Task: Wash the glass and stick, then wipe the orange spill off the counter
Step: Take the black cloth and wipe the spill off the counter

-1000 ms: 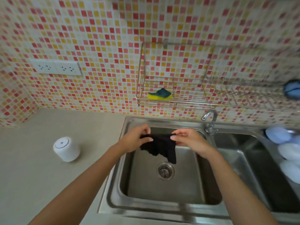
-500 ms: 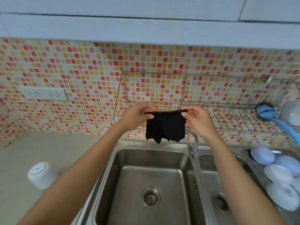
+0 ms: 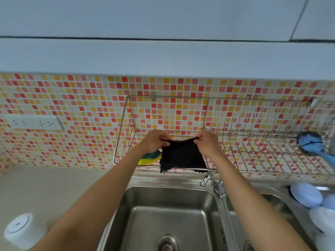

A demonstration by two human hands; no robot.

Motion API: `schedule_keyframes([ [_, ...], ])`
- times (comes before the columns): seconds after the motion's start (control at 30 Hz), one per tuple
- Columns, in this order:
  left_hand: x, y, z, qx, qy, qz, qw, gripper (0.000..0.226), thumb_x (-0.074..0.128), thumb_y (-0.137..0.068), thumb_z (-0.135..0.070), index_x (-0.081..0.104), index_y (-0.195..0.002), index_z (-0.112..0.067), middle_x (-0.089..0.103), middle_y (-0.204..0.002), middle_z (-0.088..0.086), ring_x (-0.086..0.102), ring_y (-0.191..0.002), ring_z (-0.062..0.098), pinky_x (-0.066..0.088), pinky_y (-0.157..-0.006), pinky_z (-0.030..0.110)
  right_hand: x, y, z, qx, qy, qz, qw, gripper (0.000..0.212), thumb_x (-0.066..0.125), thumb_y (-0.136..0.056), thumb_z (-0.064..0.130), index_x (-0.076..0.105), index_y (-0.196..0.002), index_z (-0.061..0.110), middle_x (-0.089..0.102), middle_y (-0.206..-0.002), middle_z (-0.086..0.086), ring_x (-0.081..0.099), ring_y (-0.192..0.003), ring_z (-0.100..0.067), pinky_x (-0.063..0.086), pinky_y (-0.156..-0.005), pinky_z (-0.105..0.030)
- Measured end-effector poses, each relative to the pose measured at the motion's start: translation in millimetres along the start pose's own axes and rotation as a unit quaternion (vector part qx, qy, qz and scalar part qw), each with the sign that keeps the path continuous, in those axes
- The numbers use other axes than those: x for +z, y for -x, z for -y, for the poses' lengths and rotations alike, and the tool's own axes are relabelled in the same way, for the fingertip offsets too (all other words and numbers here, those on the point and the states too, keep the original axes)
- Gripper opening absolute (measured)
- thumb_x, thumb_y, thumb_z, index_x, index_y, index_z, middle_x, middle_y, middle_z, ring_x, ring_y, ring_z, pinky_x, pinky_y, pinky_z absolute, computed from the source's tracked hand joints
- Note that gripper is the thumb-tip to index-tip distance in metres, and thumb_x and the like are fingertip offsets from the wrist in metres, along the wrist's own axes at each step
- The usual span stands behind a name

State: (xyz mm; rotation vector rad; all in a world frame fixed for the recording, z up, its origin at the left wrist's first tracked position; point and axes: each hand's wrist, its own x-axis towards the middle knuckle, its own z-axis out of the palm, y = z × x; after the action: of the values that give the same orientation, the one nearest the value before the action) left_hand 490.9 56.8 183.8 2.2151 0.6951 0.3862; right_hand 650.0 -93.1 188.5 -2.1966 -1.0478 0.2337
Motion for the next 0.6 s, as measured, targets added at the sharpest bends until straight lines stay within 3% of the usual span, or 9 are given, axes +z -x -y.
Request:
schedule_keyframes([
  [0.17, 5.5, -13.8, 6.4, 0.016, -0.061, -0.018, 0.998, 0.013, 0.071, -0.083, -0.006, 0.074, -0.095, -0.009, 0.069, -0.091, 0.001, 0.065, -0.096, 0.02, 0.047, -0.084, 0.027, 9.0, -14.2, 1.7, 0.008, 0.061, 0.001, 0.998, 0.017, 0.059, -0.094, 0.016, 0.07, -0.094, 0.003, 0.069, -0.094, -0.014, 0.064, -0.091, -0.03, 0.044, -0.072, -0.029],
  [0.27, 6.1, -10.7, 3.8, 0.029, -0.085, -0.059, 0.994, 0.017, 0.067, -0.088, -0.013, 0.07, -0.104, -0.011, 0.069, -0.102, 0.005, 0.063, -0.101, 0.023, 0.04, -0.08, 0.023, 13.0, -12.0, -1.0, 0.015, 0.009, -0.051, 0.999, 0.02, 0.06, -0.093, 0.014, 0.065, -0.11, 0.005, 0.066, -0.108, -0.012, 0.062, -0.102, -0.027, 0.049, -0.086, -0.033],
  [0.37, -3.9, 3.6, 4.4, 0.005, -0.128, -0.059, 0.99, 0.046, 0.065, -0.088, -0.039, 0.055, -0.129, -0.022, 0.057, -0.13, 0.004, 0.051, -0.122, 0.023, 0.04, -0.096, 0.031, 13.8, 3.9, 0.3, -0.038, 0.004, -0.064, 0.997, 0.039, 0.063, -0.092, 0.017, 0.055, -0.13, 0.013, 0.058, -0.13, -0.006, 0.054, -0.12, -0.023, 0.042, -0.099, -0.031],
  [0.43, -12.3, 16.2, 6.6, -0.036, -0.197, -0.002, 0.98, 0.065, 0.068, -0.081, -0.05, 0.043, -0.137, -0.029, 0.045, -0.142, 0.003, 0.04, -0.132, 0.027, 0.036, -0.107, 0.041, 13.5, 17.7, 4.5, -0.089, 0.005, -0.019, 0.996, 0.042, 0.062, -0.093, 0.024, 0.055, -0.133, 0.019, 0.056, -0.136, -0.001, 0.052, -0.124, -0.02, 0.037, -0.099, -0.026],
  [0.5, -15.9, 28.9, 8.6, -0.071, -0.227, 0.063, 0.969, 0.073, 0.073, -0.076, -0.048, 0.039, -0.139, -0.032, 0.041, -0.143, 0.003, 0.039, -0.132, 0.028, 0.037, -0.107, 0.044, 16.8, 30.4, 8.1, -0.124, 0.028, 0.087, 0.988, 0.041, 0.056, -0.096, 0.032, 0.054, -0.136, 0.023, 0.048, -0.145, 0.001, 0.044, -0.133, -0.019, 0.03, -0.105, -0.025],
  [0.6, -15.3, 39.2, 15.2, -0.064, -0.231, 0.091, 0.967, 0.066, 0.076, -0.076, -0.034, 0.046, -0.135, -0.025, 0.051, -0.136, 0.003, 0.049, -0.12, 0.025, 0.043, -0.099, 0.038, 20.8, 41.3, 13.1, -0.114, 0.101, 0.251, 0.956, 0.049, 0.032, -0.102, 0.048, 0.041, -0.145, 0.027, 0.023, -0.158, 0.002, 0.019, -0.147, -0.022, 0.016, -0.119, -0.039],
])
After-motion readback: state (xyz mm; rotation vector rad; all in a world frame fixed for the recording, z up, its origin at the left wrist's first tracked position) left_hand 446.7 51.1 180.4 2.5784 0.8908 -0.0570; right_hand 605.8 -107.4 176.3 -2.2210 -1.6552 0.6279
